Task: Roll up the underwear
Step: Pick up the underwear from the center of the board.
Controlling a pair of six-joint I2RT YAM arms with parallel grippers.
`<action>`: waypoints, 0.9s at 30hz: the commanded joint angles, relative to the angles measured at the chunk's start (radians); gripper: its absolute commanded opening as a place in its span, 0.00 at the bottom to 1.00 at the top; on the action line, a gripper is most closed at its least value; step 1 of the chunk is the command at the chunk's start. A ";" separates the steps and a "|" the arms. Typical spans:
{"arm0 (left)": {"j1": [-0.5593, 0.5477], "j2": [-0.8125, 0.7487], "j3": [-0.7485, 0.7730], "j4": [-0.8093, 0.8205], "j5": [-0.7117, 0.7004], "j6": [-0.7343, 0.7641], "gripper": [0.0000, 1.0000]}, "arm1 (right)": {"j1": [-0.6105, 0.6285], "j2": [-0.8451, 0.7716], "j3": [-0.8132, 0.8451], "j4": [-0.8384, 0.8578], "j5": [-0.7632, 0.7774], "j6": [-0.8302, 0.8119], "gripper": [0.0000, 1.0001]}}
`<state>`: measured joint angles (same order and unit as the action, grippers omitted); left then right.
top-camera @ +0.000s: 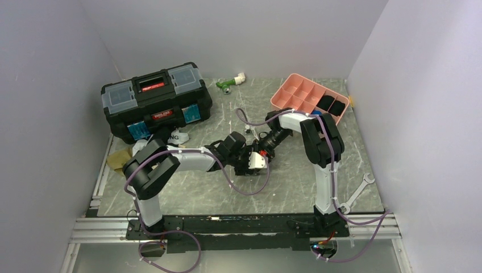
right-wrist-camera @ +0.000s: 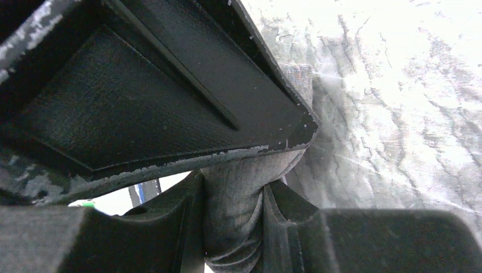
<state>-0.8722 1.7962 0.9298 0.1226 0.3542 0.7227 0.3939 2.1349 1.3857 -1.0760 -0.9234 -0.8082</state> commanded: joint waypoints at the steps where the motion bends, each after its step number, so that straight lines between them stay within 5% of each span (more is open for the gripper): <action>1: -0.004 0.055 0.031 -0.037 -0.003 0.032 0.71 | 0.011 0.071 -0.008 -0.036 0.039 -0.063 0.00; 10: -0.012 0.084 0.045 -0.070 -0.007 0.051 0.64 | 0.007 0.081 0.019 -0.050 0.018 -0.062 0.00; 24: -0.024 0.088 0.042 -0.121 -0.073 0.106 0.01 | -0.013 0.055 0.015 -0.028 0.026 -0.040 0.03; 27: -0.024 0.074 0.031 -0.121 -0.099 0.120 0.00 | -0.016 0.039 0.012 -0.022 0.031 -0.030 0.13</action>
<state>-0.8925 1.8305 0.9768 0.0624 0.3450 0.7967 0.3737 2.1757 1.4139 -1.1393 -0.9543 -0.8165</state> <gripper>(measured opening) 0.359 0.329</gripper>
